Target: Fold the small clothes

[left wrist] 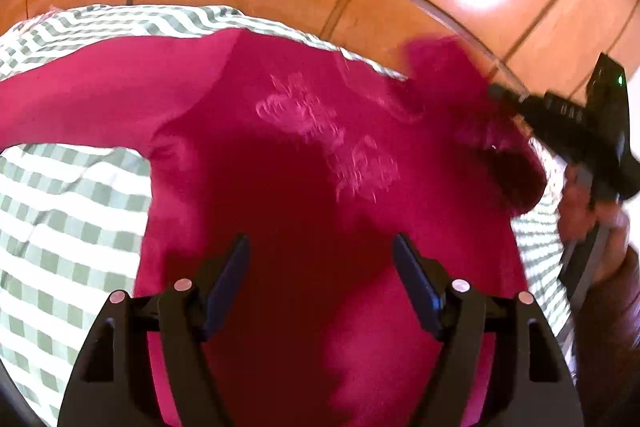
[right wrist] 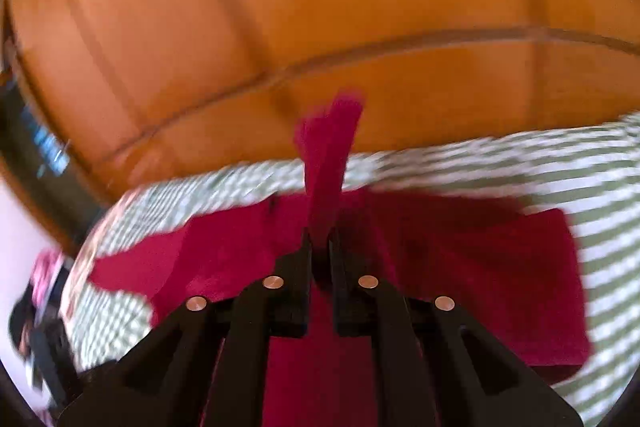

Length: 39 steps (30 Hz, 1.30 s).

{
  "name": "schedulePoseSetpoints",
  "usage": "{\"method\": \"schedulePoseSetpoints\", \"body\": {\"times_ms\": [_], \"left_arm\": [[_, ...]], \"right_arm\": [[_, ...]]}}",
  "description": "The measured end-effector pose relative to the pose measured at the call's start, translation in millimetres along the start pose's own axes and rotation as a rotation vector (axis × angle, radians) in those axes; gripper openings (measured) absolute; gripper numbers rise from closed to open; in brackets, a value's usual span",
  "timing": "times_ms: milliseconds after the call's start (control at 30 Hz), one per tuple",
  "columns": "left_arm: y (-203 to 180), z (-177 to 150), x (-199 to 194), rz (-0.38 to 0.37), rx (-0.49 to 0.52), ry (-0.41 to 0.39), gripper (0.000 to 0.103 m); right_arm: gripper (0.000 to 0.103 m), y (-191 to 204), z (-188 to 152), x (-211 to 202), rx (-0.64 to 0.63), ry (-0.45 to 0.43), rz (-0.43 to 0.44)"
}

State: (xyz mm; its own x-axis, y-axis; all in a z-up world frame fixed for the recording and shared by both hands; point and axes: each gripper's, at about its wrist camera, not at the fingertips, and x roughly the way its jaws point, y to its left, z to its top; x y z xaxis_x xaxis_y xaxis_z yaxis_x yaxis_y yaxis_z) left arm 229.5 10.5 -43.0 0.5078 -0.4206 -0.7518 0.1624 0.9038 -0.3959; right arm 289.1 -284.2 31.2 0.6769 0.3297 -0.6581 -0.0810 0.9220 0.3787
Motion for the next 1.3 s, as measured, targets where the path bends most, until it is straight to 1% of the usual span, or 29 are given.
{"method": "schedulePoseSetpoints", "body": {"times_ms": [33, 67, 100, 133, 167, 233, 300, 367, 467, 533, 567, 600, 633, 667, 700, 767, 833, 900, 933, 1000, 1067, 1100, 1133, 1200, 1267, 1300], "left_arm": [[3.2, 3.8, -0.1, 0.002, -0.008, -0.008, 0.077], [6.7, 7.8, 0.5, -0.001, -0.020, -0.013, 0.078], [10.5, 12.0, 1.7, -0.010, -0.036, -0.015, 0.078], [14.0, 16.0, 3.6, -0.020, -0.052, -0.015, 0.078], [16.5, 19.3, 5.8, -0.027, -0.065, -0.014, 0.078], [20.7, 27.8, 12.0, -0.045, -0.093, -0.015, 0.078], [21.7, 36.5, 21.0, -0.073, -0.122, -0.006, 0.078], [18.0, 45.3, 34.0, -0.107, -0.138, 0.006, 0.077], [5.0, 56.6, 59.5, -0.114, -0.124, 0.036, 0.076], [-7.5, 62.9, 78.3, -0.113, -0.106, 0.061, 0.071], [-14.8, 66.2, 87.9, -0.114, -0.093, 0.073, 0.063], [-20.3, 68.5, 93.4, -0.115, -0.082, 0.080, 0.046], [-29.8, 73.6, 102.3, -0.112, -0.059, 0.098, 0.033], [-34.1, 76.8, 106.2, -0.120, -0.050, 0.113, 0.005], [-39.5, 82.7, 105.8, -0.126, -0.047, 0.111, 0.006], [-42.4, 93.2, 89.0, -0.141, -0.046, 0.044, 0.006], [-37.9, 102.4, 69.4, -0.151, -0.062, -0.012, 0.006], [-27.5, 107.7, 50.2, -0.129, -0.064, -0.057, 0.006], [-23.2, 108.3, 45.9, -0.115, -0.059, -0.063, 0.006], [-14.1, 108.6, 45.5, -0.069, -0.048, -0.058, 0.006], [-5.7, 105.8, 51.0, -0.055, -0.056, -0.035, 0.006], [-2.6, 103.6, 55.6, -0.039, -0.056, -0.024, 0.006], [-0.2, 101.0, 61.6, -0.008, -0.051, -0.017, 0.006], [6.6, 94.6, 70.7, 0.058, -0.047, -0.004, 0.006], [12.4, 86.4, 85.9, 0.128, -0.034, 0.020, 0.007], [15.0, 83.3, 90.1, 0.137, -0.027, 0.021, 0.009]], "right_arm": [[0.015, 13.5, -5.3, 9.2, -0.017, 0.033, 0.042], [0.026, 22.8, -9.4, 14.1, -0.025, 0.055, 0.070], [0.050, 28.1, -12.4, 13.8, -0.020, 0.056, 0.077], [0.055, 27.6, -14.9, 8.8, 0.001, 0.036, 0.084], [0.055, 23.3, -17.1, 0.5, 0.024, 0.011, 0.087], [0.055, 10.6, -22.1, -16.0, 0.058, -0.012, 0.077], [0.055, -7.6, -26.6, -30.0, 0.097, -0.029, 0.042], [0.055, -32.7, -40.0, -54.1, 0.144, -0.047, -0.015], [0.055, -79.4, -64.9, -89.4, 0.252, -0.071, -0.123], [0.055, -108.2, -81.6, -112.6, 0.326, -0.084, -0.169], [0.055, -117.8, -89.6, -119.1, 0.351, -0.085, -0.189], [0.055, -126.0, -97.0, -124.8, 0.371, -0.083, -0.209], [0.055, -134.6, -104.9, -129.7, 0.392, -0.079, -0.229], [0.055, -141.2, -111.1, -131.6, 0.407, -0.071, -0.243], [0.055, -143.4, -115.4, -130.0, 0.414, -0.066, -0.248], [0.055, -150.5, -120.4, -124.8, 0.441, -0.057, -0.249], [0.055, -149.4, -118.3, -117.8, 0.447, -0.065, -0.236], [0.055, -144.6, -110.6, -113.5, 0.436, -0.084, -0.227], [0.055, -140.9, -106.1, -110.5, 0.428, -0.093, -0.210], [0.055, -131.4, -93.9, -100.9, 0.398, -0.102, -0.175], [0.055, -120.9, -83.1, -90.2, 0.367, -0.099, -0.153], [0.055, -113.9, -75.4, -78.3, 0.339, -0.089, -0.134], [0.055, -109.0, -70.9, -70.0, 0.321, -0.077, -0.134], [0.055, -99.9, -61.8, -41.0, 0.274, -0.026, -0.160], [0.055, -94.4, -60.3, -18.3, 0.229, 0.014, -0.237], [0.055, -94.3, -63.7, -0.8, 0.212, 0.056, -0.269]]}}
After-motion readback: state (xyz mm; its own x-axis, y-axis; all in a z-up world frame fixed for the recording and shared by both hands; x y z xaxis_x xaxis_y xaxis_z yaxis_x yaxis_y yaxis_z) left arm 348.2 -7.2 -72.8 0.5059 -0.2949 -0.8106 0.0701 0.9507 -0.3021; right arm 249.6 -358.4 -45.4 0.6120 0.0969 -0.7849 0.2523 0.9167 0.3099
